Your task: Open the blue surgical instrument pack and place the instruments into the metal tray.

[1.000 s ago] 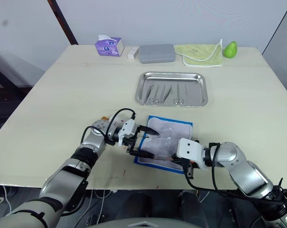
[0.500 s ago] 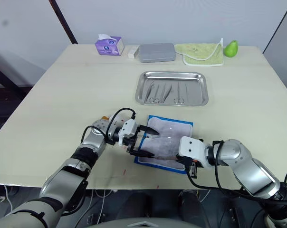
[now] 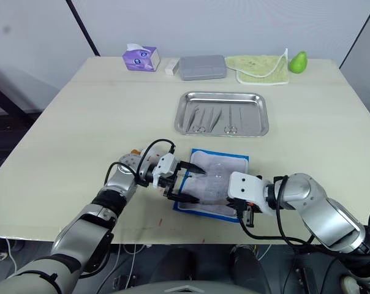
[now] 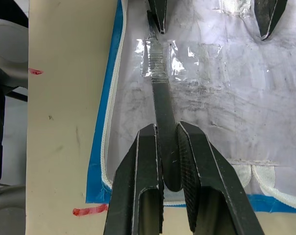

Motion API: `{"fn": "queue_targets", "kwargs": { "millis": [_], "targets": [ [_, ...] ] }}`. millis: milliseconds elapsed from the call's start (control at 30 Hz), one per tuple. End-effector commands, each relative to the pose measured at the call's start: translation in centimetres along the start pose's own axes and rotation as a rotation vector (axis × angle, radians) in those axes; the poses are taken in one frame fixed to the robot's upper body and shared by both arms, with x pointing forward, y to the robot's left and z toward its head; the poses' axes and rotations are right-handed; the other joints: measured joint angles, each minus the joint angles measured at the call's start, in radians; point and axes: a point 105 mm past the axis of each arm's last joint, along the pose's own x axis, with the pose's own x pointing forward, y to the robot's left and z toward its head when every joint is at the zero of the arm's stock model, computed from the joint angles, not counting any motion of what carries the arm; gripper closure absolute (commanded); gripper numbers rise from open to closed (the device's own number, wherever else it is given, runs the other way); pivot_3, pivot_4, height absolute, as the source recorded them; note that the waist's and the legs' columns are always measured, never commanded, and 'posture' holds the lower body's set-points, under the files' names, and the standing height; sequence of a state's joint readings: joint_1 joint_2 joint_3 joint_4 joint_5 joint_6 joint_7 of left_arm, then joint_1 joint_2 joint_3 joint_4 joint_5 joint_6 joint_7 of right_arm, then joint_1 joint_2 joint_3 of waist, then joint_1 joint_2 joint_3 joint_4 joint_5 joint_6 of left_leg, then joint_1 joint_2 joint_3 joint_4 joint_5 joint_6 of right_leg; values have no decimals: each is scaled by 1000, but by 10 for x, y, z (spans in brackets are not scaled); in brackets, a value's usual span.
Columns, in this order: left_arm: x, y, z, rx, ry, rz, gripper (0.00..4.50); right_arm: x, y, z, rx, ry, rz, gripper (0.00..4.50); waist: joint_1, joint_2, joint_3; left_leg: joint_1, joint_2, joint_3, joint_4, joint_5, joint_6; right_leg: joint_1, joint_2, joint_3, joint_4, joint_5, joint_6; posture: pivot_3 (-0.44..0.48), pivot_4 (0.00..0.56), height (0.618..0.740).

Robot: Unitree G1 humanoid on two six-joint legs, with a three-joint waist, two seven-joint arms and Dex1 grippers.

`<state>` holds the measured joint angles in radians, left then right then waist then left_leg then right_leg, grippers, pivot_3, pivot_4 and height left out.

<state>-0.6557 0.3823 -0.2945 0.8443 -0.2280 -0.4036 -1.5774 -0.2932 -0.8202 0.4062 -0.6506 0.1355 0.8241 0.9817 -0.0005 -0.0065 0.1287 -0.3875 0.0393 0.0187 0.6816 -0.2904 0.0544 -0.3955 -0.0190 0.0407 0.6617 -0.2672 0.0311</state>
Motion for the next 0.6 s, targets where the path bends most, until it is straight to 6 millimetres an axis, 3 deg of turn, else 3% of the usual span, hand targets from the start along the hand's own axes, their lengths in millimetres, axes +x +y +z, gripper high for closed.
{"fn": "queue_targets", "kwargs": {
  "millis": [33, 400, 600],
  "targets": [
    [6, -18, -20, -79, 51, -80, 0, -6, -1, 13, -70, -16, -19, 4478, 0, 0, 0, 0, 0, 0, 0, 0, 0, 0, 0, 0, 0, 0, 0, 0, 150, 736],
    [7, -18, -21, -81, 52, -82, 0, -24, -4, 3, -76, 38, -46, 4478, 1, 1, 1, 0, 0, 0, 0, 0, 0, 0, -1, 0, 0, 0, 0, 0, 150, 736],
    [8, -17, -20, -79, 51, -82, 0, -55, -7, -11, -57, 105, -71, 4478, 13, 2, 2, -1, 0, 0, 0, 0, 0, -1, -1, 0, -1, 0, 0, 0, 150, 736]
  ]
}}
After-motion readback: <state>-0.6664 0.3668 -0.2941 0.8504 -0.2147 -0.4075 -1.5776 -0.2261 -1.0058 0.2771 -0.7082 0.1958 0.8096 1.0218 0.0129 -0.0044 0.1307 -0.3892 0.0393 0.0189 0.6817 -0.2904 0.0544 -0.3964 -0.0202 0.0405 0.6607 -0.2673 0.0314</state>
